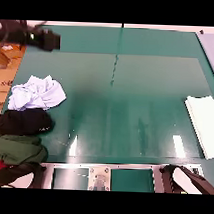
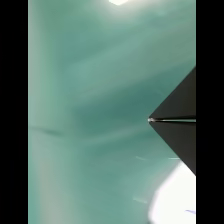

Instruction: Fold the shirts.

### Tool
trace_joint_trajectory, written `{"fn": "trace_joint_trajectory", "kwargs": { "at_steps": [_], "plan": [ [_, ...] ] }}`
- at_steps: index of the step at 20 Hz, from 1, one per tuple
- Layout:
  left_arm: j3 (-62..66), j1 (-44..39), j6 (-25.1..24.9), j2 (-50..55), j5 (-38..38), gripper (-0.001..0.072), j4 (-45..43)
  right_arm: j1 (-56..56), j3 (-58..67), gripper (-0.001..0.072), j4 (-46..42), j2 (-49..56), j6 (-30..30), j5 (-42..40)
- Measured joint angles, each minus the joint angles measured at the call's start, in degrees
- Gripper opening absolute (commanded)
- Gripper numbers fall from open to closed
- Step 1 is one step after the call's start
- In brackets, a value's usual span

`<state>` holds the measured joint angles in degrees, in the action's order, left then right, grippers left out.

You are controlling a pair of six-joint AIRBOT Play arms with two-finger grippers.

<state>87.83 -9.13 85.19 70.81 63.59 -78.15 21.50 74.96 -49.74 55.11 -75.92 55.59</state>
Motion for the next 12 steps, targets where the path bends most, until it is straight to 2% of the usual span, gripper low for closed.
{"fn": "trace_joint_trajectory", "kwargs": {
  "at_steps": [4,7,8,9,10,12],
  "plan": [
    [-9.8,5.4,3.1,0.1,0.6,0.0022,-2.8,-2.3,-14.1,0.0014,0.0,0.0,1.1,0.5],
    [-13.2,8.2,2.0,0.2,0.2,0.0024,-4.0,-2.9,-21.9,0.0015,0.3,0.0,1.1,-0.6],
    [-13.8,8.7,1.1,0.2,0.1,0.0267,-4.8,-3.1,-24.0,0.0016,0.8,0.0,1.1,-1.1],
    [-14.3,9.0,0.3,0.2,0.1,0.0672,-5.7,-3.1,-25.5,0.0015,1.9,0.0,1.1,-1.4],
    [-14.6,9.3,-0.2,0.2,0.0,0.0720,-7.3,-3.3,-26.8,0.0015,3.0,0.0,1.1,-1.6],
    [-15.3,10.2,1.6,0.5,0.1,0.0720,-12.9,-3.7,-28.2,0.0015,5.3,0.0,1.1,-1.9]
  ]
}}
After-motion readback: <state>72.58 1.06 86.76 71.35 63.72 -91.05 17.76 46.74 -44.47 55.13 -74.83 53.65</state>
